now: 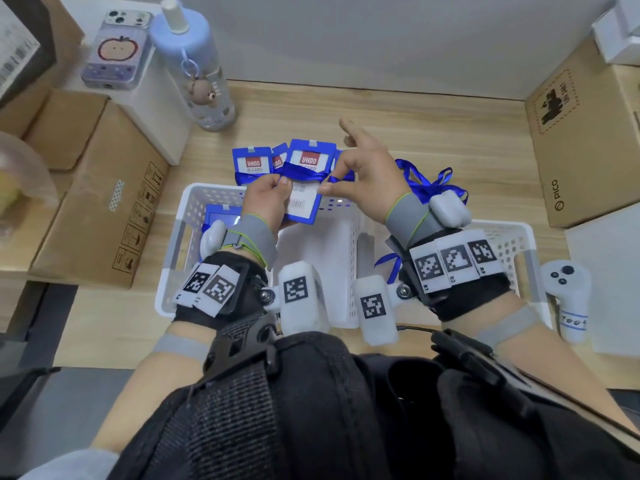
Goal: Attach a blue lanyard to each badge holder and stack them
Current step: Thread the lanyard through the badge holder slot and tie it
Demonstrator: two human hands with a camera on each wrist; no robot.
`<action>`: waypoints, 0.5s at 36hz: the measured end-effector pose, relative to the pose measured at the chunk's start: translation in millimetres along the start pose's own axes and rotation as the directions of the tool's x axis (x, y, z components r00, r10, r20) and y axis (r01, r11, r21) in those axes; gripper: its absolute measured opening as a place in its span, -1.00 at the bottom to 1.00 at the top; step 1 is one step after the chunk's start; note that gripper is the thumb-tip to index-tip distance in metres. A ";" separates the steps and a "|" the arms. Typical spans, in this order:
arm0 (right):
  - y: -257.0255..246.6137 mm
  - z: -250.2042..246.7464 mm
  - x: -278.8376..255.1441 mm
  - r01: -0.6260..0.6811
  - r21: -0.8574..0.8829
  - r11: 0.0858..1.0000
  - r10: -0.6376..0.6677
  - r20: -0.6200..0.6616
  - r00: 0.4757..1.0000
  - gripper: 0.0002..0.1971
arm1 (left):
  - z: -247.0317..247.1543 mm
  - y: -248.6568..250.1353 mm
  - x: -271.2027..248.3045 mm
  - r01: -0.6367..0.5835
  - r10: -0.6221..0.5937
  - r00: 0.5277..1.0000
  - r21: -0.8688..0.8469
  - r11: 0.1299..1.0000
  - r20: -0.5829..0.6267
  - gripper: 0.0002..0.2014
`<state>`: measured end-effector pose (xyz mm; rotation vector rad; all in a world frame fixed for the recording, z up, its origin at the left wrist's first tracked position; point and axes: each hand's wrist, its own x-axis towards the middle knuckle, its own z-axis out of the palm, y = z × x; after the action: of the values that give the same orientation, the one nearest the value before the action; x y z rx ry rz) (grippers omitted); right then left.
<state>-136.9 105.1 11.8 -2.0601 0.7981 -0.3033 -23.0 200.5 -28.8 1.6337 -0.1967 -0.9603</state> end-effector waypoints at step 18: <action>11.2 15.4 25.0 -0.287 0.672 0.682 0.173 0.233 0.957 -0.73 | -4.4 1.2 17.2 0.410 -0.355 0.912 -0.495 0.766 0.206 -0.88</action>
<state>-115.1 94.6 -8.2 -1.2225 0.6946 -0.2510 -8.4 193.2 -36.0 1.1214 0.3345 -1.2776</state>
